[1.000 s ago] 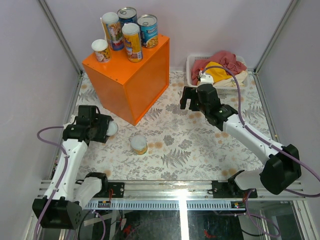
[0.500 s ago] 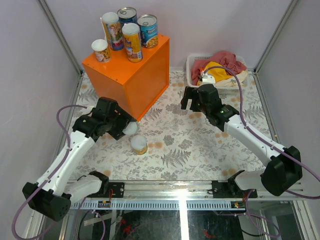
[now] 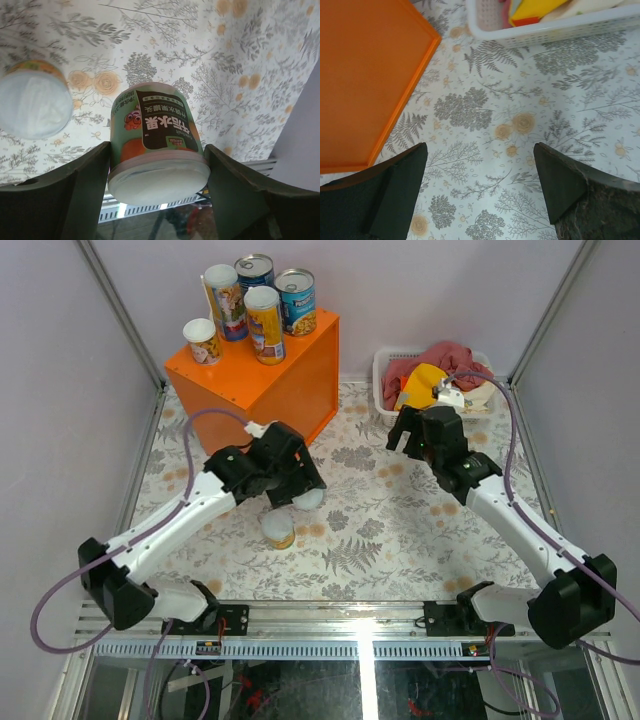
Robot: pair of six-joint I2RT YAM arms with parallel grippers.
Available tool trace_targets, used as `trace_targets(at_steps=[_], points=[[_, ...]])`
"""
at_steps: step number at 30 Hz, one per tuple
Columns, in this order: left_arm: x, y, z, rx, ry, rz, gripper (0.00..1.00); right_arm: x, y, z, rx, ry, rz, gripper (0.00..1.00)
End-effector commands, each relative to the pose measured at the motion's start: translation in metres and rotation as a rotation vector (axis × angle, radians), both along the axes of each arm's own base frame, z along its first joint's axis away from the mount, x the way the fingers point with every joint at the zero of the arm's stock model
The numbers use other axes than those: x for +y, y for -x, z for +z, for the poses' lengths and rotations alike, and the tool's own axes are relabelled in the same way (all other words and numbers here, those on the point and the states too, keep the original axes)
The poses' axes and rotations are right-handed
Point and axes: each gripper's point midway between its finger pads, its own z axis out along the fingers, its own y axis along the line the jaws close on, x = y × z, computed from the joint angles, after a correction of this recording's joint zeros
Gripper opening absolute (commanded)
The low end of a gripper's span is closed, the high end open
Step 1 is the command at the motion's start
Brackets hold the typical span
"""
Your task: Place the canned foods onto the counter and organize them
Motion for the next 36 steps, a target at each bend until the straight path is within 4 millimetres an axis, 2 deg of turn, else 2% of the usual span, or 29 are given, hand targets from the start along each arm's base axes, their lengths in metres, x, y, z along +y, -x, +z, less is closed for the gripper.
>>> trace_targets(at_steps=[1, 11, 24, 30, 36], points=[[-0.034, -0.019, 0.014, -0.130, -0.030, -0.151, 0.00, -0.026, -0.002, 0.011, -0.033, -0.031, -0.097, 0.94], [-0.084, -0.023, -0.043, -0.102, -0.249, -0.498, 0.00, -0.051, -0.003, 0.008, -0.029, -0.034, -0.159, 0.95], [-0.128, -0.038, -0.092, -0.088, -0.289, -0.816, 0.00, -0.080, 0.000, 0.001, -0.013, -0.026, -0.254, 0.96], [-0.131, -0.036, -0.116, -0.046, -0.310, -0.896, 0.00, -0.097, 0.000, -0.007, 0.002, -0.057, -0.331, 0.97], [-0.133, -0.034, -0.132, -0.019, -0.319, -0.949, 0.00, -0.107, -0.004, -0.012, 0.008, -0.089, -0.380, 0.97]])
